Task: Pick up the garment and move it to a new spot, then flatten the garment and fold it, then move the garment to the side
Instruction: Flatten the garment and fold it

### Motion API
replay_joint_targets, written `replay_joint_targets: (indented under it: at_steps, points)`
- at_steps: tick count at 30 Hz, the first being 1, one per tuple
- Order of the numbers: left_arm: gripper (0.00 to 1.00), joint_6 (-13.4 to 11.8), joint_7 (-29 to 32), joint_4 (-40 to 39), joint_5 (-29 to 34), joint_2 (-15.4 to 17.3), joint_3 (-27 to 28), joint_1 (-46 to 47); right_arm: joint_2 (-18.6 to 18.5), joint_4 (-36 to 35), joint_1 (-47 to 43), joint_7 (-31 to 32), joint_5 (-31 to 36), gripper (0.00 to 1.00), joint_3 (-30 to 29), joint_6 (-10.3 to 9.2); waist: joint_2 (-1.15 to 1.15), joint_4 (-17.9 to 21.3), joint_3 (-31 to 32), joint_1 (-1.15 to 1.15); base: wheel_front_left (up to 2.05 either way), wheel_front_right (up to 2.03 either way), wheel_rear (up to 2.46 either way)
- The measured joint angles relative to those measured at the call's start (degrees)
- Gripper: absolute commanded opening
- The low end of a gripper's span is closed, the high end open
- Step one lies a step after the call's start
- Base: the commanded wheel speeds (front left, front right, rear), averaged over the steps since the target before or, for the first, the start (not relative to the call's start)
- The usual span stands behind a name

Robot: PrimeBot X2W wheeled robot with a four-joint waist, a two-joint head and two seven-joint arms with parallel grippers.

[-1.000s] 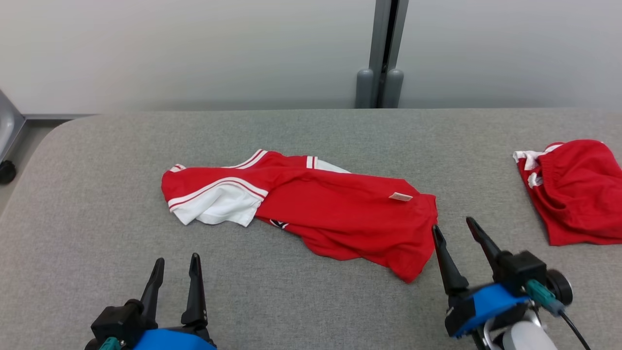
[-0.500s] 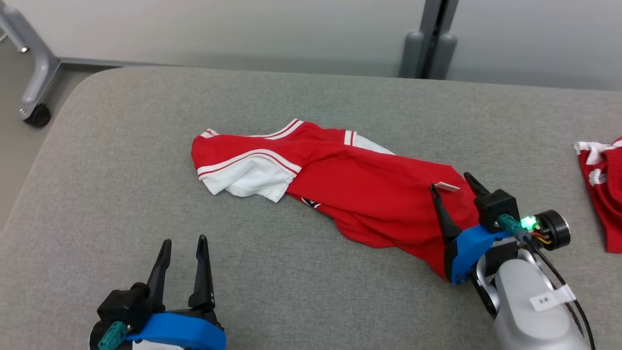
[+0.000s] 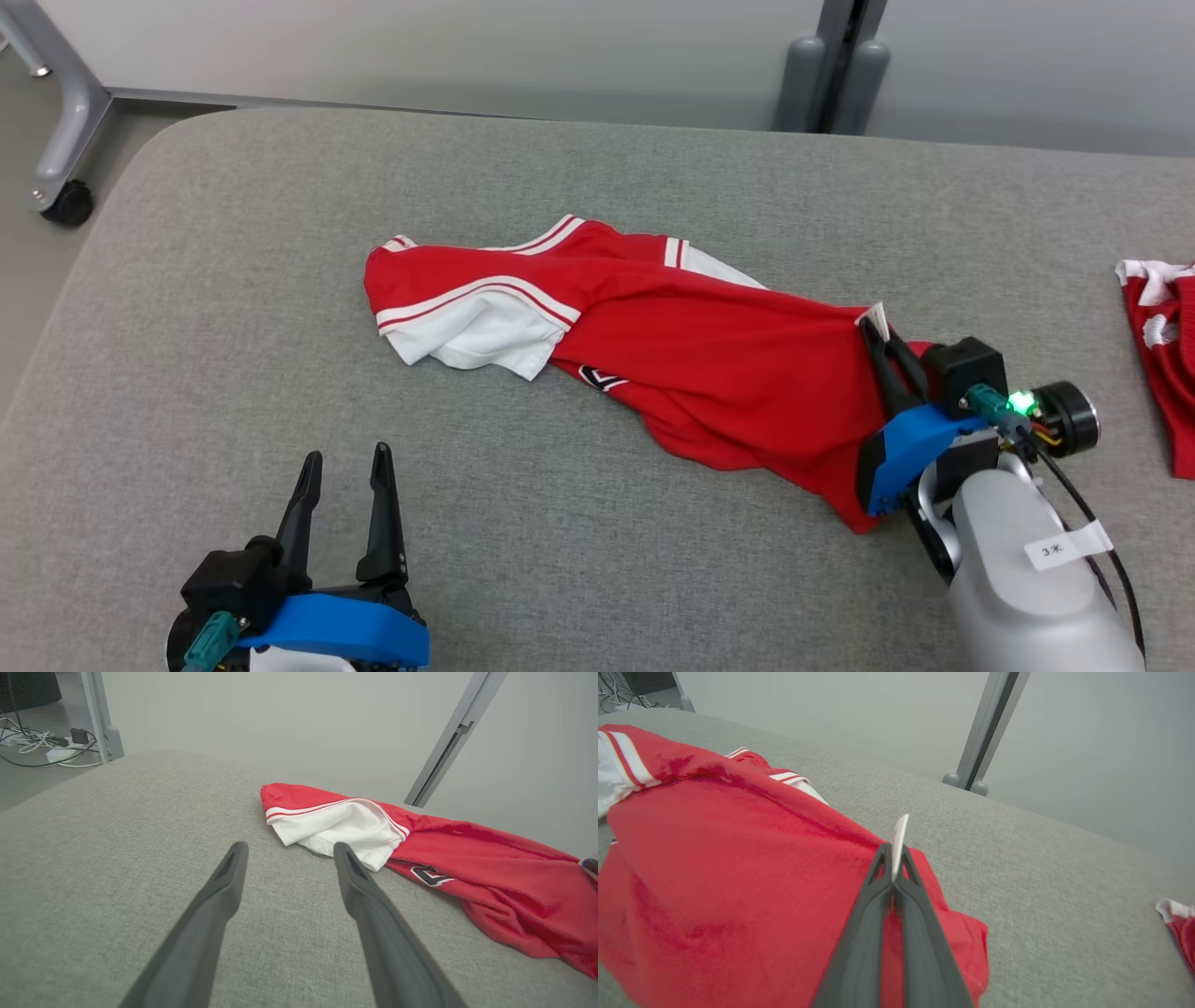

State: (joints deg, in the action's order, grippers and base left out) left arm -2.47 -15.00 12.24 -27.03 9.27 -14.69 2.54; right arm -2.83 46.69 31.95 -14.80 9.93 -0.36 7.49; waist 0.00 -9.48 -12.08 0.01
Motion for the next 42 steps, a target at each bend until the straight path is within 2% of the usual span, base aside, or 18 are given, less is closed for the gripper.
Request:
replay_joint_targets:
  at_steps: [6, 12, 17, 28, 35, 41, 42]
  points:
    - [1.00, 0.48, 0.00, 0.08, 0.64, -0.22, 0.70, -0.01, -0.11, -5.12, 2.02, -0.18, 1.52, 0.00, -1.05, 0.01, 0.00, 1.77, 0.48, 0.00, 0.00, 0.00, 0.00]
    - [1.00, 0.99, 0.00, 0.45, 1.01, -0.37, 0.82, -0.01, -3.32, -8.94, 4.87, -0.19, 3.70, 0.00, -2.89, 0.01, 0.00, 2.85, 1.14, -0.01, 0.00, 0.00, 0.00]
    - [1.00, 1.09, 0.00, 0.74, 1.37, -0.44, 0.89, -0.04, -4.26, -10.84, 4.43, -0.23, 4.15, 0.00, 0.48, 0.00, 0.00, 3.48, 1.70, -0.01, 0.00, 0.00, 0.00]
    - [1.00, 1.24, 0.00, 0.81, 1.57, -0.14, 1.36, -1.10, -3.63, -19.97, -15.38, -0.24, -1.27, 0.00, 12.78, 0.01, 0.00, 6.01, 2.62, -0.01, 0.00, 0.00, 0.00]
    - [1.00, 1.24, 0.01, 0.76, 1.57, 0.43, 1.33, -1.41, -2.71, -23.20, -24.75, 0.68, -3.66, 0.00, 17.16, 0.01, 0.00, 8.20, 3.57, -0.01, 0.00, 0.00, 0.00]
    - [1.00, 1.24, 0.01, 0.80, 1.55, 0.63, 1.07, -1.49, -2.02, -23.74, -27.26, 0.94, -4.48, 0.00, 17.81, 0.00, 0.00, 8.92, 4.39, -0.02, 0.00, 0.00, 0.00]
    - [1.00, 1.24, 0.01, 0.82, 1.54, 0.68, 1.04, -1.56, -1.91, -23.98, -27.50, 0.92, -4.55, 0.15, 17.74, 0.00, 0.00, 8.98, 4.53, -0.02, 0.00, 0.00, 0.00]
